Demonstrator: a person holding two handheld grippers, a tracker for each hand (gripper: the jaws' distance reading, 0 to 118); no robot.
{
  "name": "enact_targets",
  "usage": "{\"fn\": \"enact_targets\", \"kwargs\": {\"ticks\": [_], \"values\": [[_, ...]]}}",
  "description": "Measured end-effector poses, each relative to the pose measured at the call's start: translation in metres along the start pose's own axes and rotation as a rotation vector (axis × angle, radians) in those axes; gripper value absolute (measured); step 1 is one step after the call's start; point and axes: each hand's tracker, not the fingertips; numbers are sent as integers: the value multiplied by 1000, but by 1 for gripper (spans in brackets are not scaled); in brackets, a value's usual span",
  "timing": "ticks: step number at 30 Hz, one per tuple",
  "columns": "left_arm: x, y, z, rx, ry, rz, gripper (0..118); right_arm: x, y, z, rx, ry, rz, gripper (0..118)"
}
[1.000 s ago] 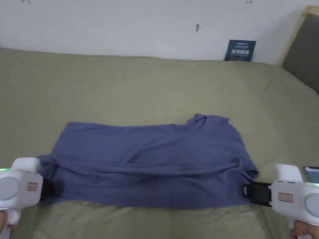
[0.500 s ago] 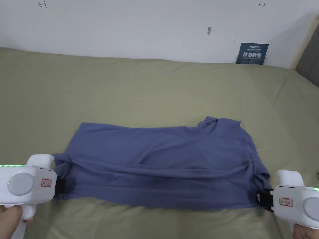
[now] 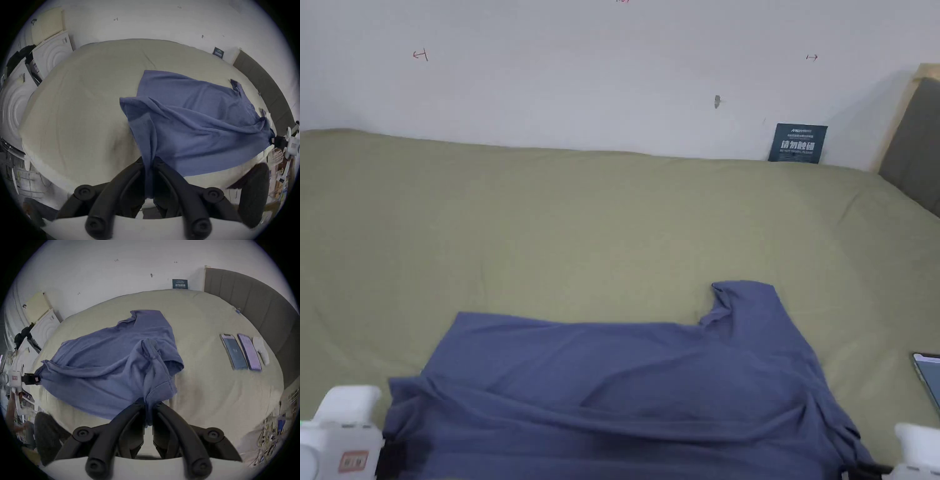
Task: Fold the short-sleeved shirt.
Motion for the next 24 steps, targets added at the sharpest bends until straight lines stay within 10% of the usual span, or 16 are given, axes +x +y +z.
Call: {"fn": "enact_targets", "kwargs": {"ticks": [5,7,8,14,16,17,24], "values": [[-8,-16,-1,-5,-34,30,18,-1,-19,1,-8,8,-18,15],[-8,-14,-4,8,-28,41,95,-6,-16,-1,-23,-15,-17,98],[-9,-10,-4,0,-1,49,112,-7,-14,0,-22,-15,-5,118],[-11,40,13,113,-17,106,96,-10,37,13,120,-60,25,92],[-9,65,1,128,-19,98,18,-10,63,4,134,-75,15,11],[-6,81,-10,130,-16,94,0,-9,75,-10,148,-78,9,0],[3,167,-101,74,32,57,14,-4,138,-67,142,-128,19,0]]}}
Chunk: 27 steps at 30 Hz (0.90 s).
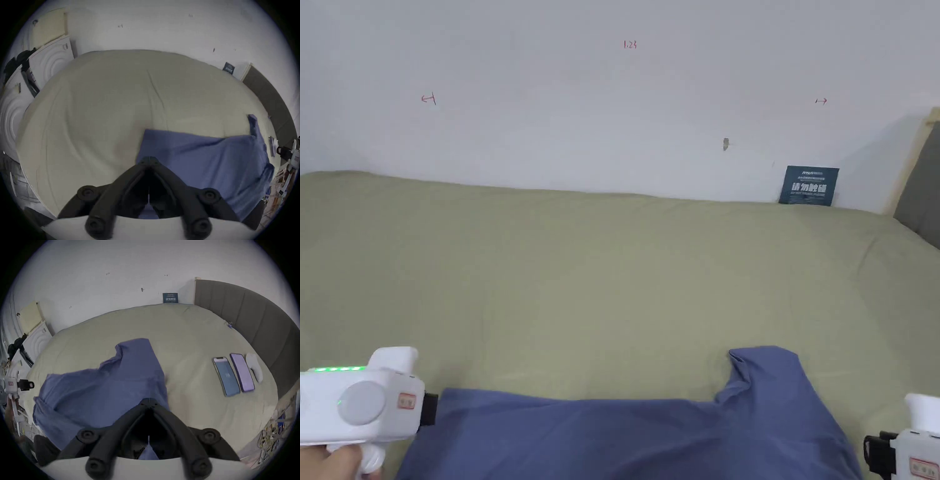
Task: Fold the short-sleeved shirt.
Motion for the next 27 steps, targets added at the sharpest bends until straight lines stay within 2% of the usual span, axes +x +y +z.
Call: {"fn": "enact_targets", "kwargs": {"ticks": [1,4,5,6,9,11,12,13,14,15,16,17,18,19,20,21,22,23,24,27], "values": [[0,8,-13,-35,-6,-12,40,1,2,-8,-2,-15,6,0],[1,18,-44,-54,19,-18,80,7,8,-28,-27,-22,13,0],[1,17,-55,-61,33,-38,109,9,9,-35,-39,-25,11,0],[2,17,-63,-49,50,-60,117,12,10,-41,-48,-26,12,0],[10,16,-76,-112,59,-101,117,13,9,-55,-82,-36,32,0],[11,11,-75,-82,76,-93,115,14,8,-63,-101,-40,50,0],[14,10,-66,-75,72,-85,109,14,8,-65,-103,-43,55,0],[18,10,-54,-60,37,-75,95,15,8,-67,-109,-41,60,0],[18,10,-51,-62,-4,-73,75,16,10,-69,-112,-39,62,0],[21,9,-48,-60,4,-85,43,16,11,-70,-111,-39,64,0],[26,12,-39,-42,5,-118,2,15,14,-72,-109,-45,69,0],[28,11,-37,-38,-37,-130,2,15,17,-74,-108,-45,71,0],[32,11,-38,-46,5,-130,2,16,20,-76,-107,-39,70,1],[32,11,-39,-51,11,-142,2,15,24,-80,-107,-35,68,14],[32,13,-40,-52,9,-137,2,15,27,-83,-111,-32,66,49],[32,13,-40,-57,9,-132,2,16,31,-91,-156,-8,66,111],[31,13,-40,-60,8,-130,2,15,32,-101,-207,1,62,115],[31,13,-39,-61,6,-125,2,15,35,-101,-147,10,80,109],[29,14,-42,-62,4,-119,2,13,36,-107,-211,1,89,106],[28,14,-42,-64,2,-113,2,10,38,-136,-256,-52,126,106]]}}
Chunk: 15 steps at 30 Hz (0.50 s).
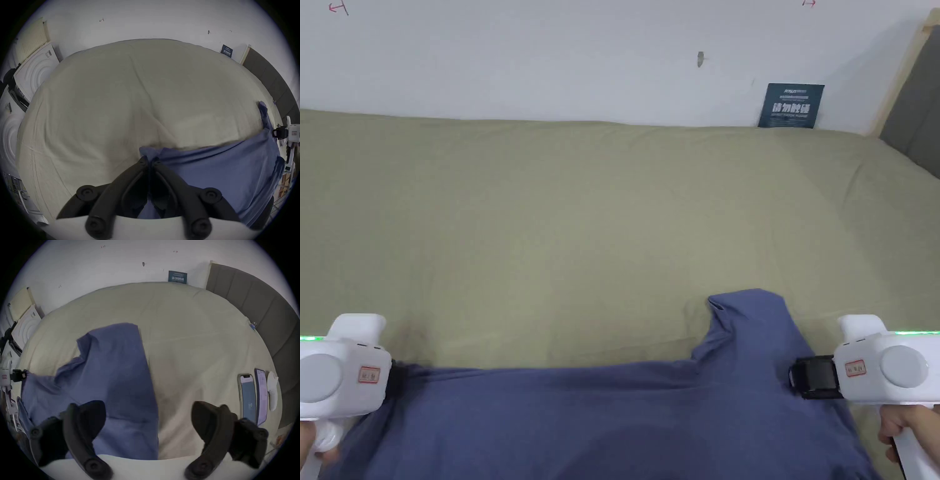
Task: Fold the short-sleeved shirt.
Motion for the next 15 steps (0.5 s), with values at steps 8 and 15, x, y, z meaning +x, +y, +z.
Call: {"fn": "enact_targets", "kwargs": {"ticks": [8,15], "values": [[-8,0,14,17,-12,5,2,-2,-8,35,135,22,-19,0],[-21,-18,83,114,-51,25,2,0,-31,126,241,109,-56,0]]}}
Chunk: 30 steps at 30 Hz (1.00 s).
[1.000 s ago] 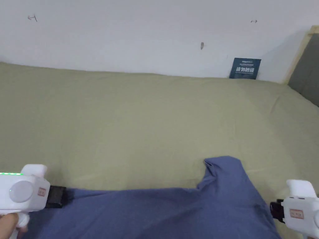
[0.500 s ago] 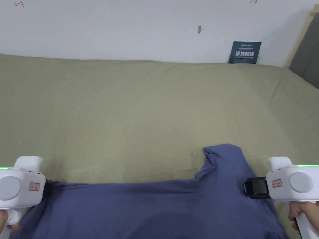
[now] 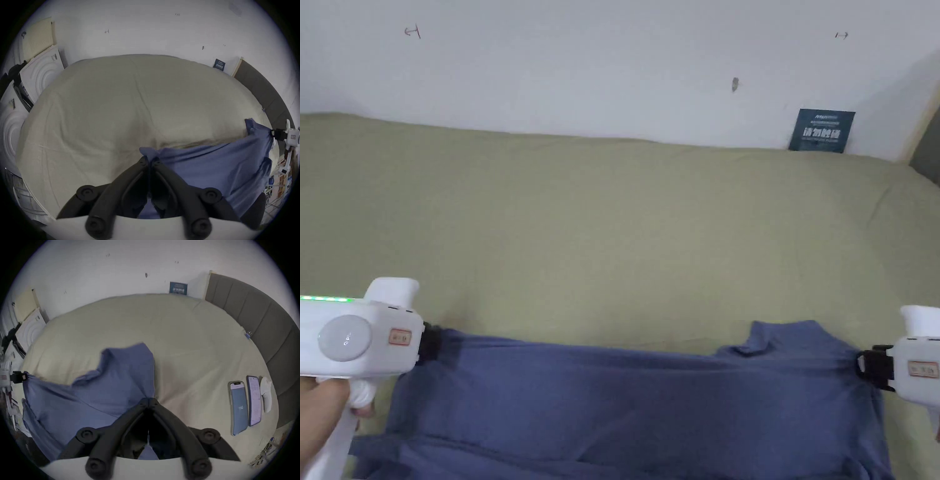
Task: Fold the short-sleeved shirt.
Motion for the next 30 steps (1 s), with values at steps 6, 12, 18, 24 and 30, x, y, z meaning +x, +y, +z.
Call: {"fn": "enact_targets", "kwargs": {"ticks": [6,12,18,24,30], "values": [[-13,-50,76,91,-44,-9,2,-2,-46,89,76,49,22,0],[-23,-128,118,138,-70,-39,2,-1,-116,135,85,80,34,0],[-29,-186,111,142,-85,-28,2,0,-175,131,6,72,31,0],[-28,-207,91,139,-83,-26,36,8,-197,106,-34,50,2,6],[-21,-192,116,213,-32,63,112,-4,-169,120,45,52,-39,110]]}}
